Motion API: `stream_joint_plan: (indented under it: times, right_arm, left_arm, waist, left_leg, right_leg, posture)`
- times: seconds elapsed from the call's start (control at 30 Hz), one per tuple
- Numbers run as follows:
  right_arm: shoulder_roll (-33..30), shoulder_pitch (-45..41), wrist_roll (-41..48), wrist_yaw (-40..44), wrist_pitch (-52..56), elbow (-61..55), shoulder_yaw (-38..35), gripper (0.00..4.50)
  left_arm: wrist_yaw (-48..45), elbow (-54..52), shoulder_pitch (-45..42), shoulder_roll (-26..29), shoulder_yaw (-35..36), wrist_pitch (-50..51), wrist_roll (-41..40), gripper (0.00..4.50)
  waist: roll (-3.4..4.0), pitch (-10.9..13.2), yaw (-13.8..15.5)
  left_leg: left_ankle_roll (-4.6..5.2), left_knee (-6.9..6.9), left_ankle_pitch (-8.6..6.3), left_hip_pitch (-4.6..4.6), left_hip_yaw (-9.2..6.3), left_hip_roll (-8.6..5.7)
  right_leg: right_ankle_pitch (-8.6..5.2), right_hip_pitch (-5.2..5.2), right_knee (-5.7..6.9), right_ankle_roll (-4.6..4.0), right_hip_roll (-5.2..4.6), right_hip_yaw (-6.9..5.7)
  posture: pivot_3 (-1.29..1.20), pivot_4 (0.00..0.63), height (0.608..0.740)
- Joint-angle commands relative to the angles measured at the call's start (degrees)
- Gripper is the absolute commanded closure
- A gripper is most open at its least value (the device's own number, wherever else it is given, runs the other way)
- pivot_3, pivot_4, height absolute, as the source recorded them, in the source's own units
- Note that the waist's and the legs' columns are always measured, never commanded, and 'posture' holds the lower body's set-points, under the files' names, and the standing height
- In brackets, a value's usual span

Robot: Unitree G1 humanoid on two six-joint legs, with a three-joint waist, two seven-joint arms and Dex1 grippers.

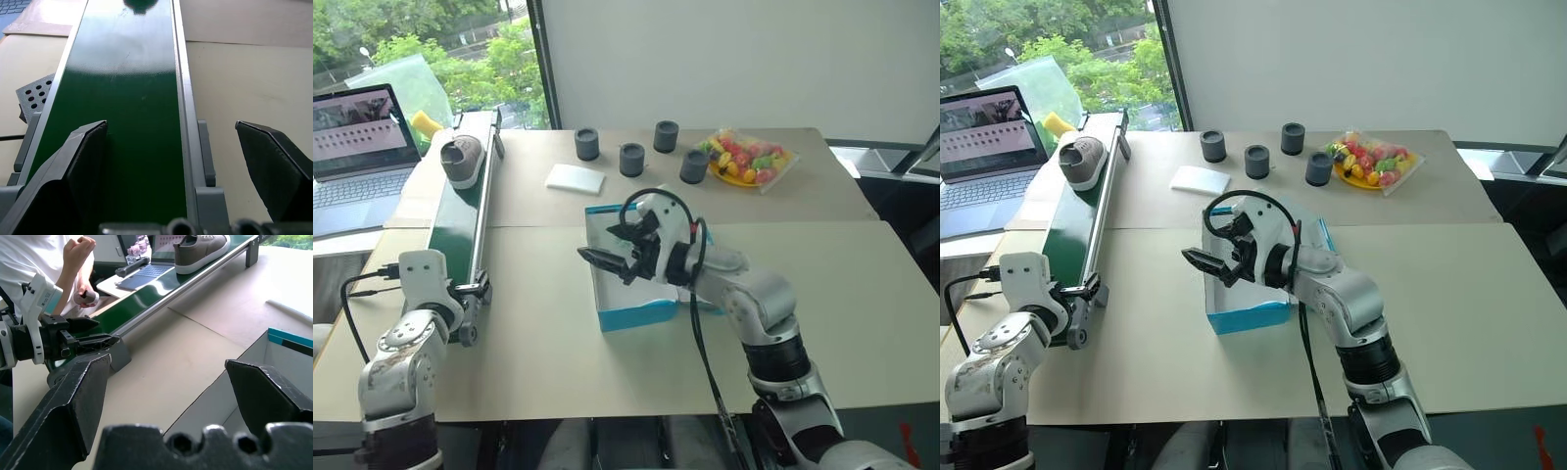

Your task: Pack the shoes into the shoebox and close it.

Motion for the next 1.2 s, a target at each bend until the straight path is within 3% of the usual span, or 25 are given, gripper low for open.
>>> stream_joint_plan:
  times: [0.03,0.53,1.2]
  right_arm:
    - [0.84,-0.32,2.41,-1.10,1.64,-1.76,-2.57,0.03]
    - [1.14,-1.24,2.27,-2.02,1.29,0.07,-2.32,0.03]
    - [1.88,-1.74,2.96,-3.37,1.35,-0.32,-3.82,0.03]
  left_arm:
    - [1.91,-1.44,-1.04,1.39,1.06,0.45,1.71,0.00]
    - [2.69,-2.46,-1.56,2.93,3.57,2.35,2.07,0.00]
    - [3.38,-1.56,-0.83,0.78,2.50,4.03,1.72,0.00]
  waist:
    - [0.00,0.00,0.03]
    - [0.00,0.00,0.00]
    - [0.00,0.00,0.01]
  left_leg:
    - [0.00,0.00,0.00,0.00,0.00,0.00]
    - [0.00,0.00,0.00,0.00,0.00,0.00]
    - [0.00,0.00,0.00,0.02,0.00,0.02]
  right_leg:
    - [0.00,0.00,0.00,0.00,0.00,0.00]
    - [0.00,-0.01,-0.01,0.00,0.00,0.01]
    - [0.00,0.00,0.00,0.00,-0.01,0.01]
  posture:
    - [0.00,0.150,0.740]
    - [0.00,0.150,0.740]
    - [0.00,0.150,0.740]
